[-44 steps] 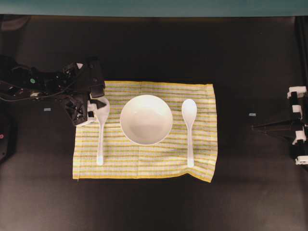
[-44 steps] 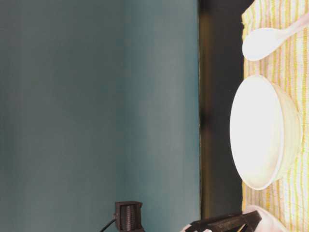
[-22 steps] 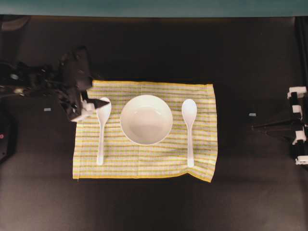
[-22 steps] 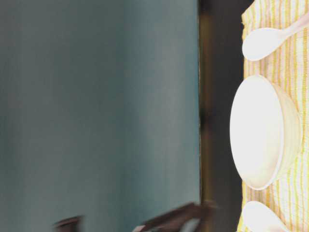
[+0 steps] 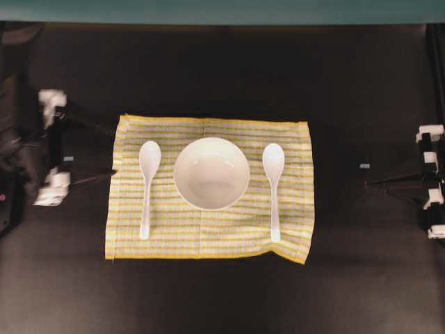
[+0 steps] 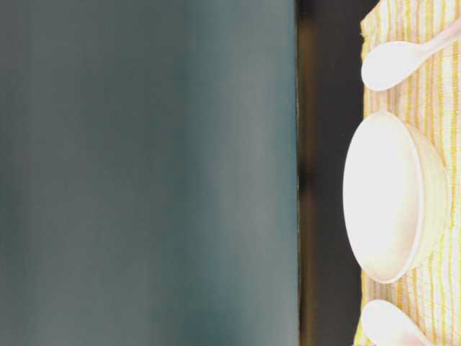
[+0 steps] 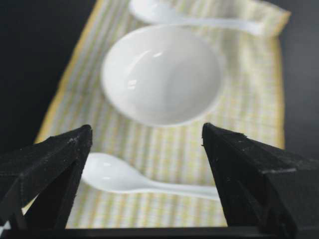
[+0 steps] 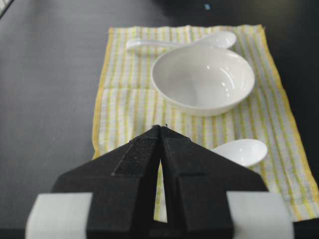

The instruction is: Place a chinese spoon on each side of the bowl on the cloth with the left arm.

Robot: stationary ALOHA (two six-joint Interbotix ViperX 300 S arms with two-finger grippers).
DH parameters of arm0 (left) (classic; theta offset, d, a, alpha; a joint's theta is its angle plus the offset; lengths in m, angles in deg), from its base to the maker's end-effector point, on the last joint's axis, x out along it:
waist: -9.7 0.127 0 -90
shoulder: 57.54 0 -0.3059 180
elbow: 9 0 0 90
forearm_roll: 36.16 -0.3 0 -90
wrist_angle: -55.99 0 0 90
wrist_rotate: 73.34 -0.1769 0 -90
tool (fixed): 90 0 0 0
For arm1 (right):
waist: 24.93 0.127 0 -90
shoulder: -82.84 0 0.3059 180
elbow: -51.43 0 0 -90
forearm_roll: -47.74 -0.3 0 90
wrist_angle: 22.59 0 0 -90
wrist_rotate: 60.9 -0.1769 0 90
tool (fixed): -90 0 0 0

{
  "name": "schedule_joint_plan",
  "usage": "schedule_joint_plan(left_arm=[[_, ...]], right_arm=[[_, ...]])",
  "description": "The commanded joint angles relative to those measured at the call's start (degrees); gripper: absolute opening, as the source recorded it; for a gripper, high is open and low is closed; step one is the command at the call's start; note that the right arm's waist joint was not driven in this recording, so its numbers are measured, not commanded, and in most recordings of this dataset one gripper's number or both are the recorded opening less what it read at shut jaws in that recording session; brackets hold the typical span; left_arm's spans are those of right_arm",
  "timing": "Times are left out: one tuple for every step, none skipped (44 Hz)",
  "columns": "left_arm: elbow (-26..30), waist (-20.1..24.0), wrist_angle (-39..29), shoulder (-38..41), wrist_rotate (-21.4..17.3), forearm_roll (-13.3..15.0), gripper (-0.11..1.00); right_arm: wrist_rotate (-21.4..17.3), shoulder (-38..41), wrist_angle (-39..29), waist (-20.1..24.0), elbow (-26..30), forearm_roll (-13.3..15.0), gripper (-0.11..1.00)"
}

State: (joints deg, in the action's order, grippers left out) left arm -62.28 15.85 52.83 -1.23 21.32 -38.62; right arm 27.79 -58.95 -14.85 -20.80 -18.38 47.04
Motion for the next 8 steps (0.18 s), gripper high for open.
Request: schedule_joint_plan(left_arm=[[-1.32, -3.34, 0.53, -5.80, 0.09, -0.18, 0.86], [-2.02, -4.22, 0.53, -7.56, 0.09, -0.18, 0.86], [-2.37, -4.75, 0.53, -8.70, 0.09, -0.18, 0.86], [-3.08, -5.54, 0.44, -10.28, 0.09, -0.18, 0.86], [-3.69, -6.06, 0.26, -11.78, 0.09, -0.18, 0.86], [-4.13, -6.42, 0.18, -12.74, 0.09, -0.18, 0.86], [-4.57, -6.68, 0.09, -13.71, 0.09, -0.18, 0.86], [-5.01, -6.77, 0.00, -14.41, 0.09, -0.18, 0.86]], right_arm=[[0.44, 0.18, 0.62, 0.00, 0.26, -0.09, -0.01], [0.53, 0.09, 0.53, 0.00, 0.26, 0.00, -0.01], [0.44, -0.09, 0.62, 0.00, 0.26, 0.00, -0.01], [0.44, -0.26, 0.62, 0.00, 0.26, 0.00, -0.01], [0.44, -0.35, 0.62, 0.00, 0.35, 0.00, -0.01], [0.44, -0.62, 0.35, 0.09, 0.26, 0.00, -0.01], [0.44, -0.70, 0.35, 0.00, 0.26, -0.09, -0.01], [0.44, -0.88, 0.35, 0.00, 0.18, -0.09, -0.01]])
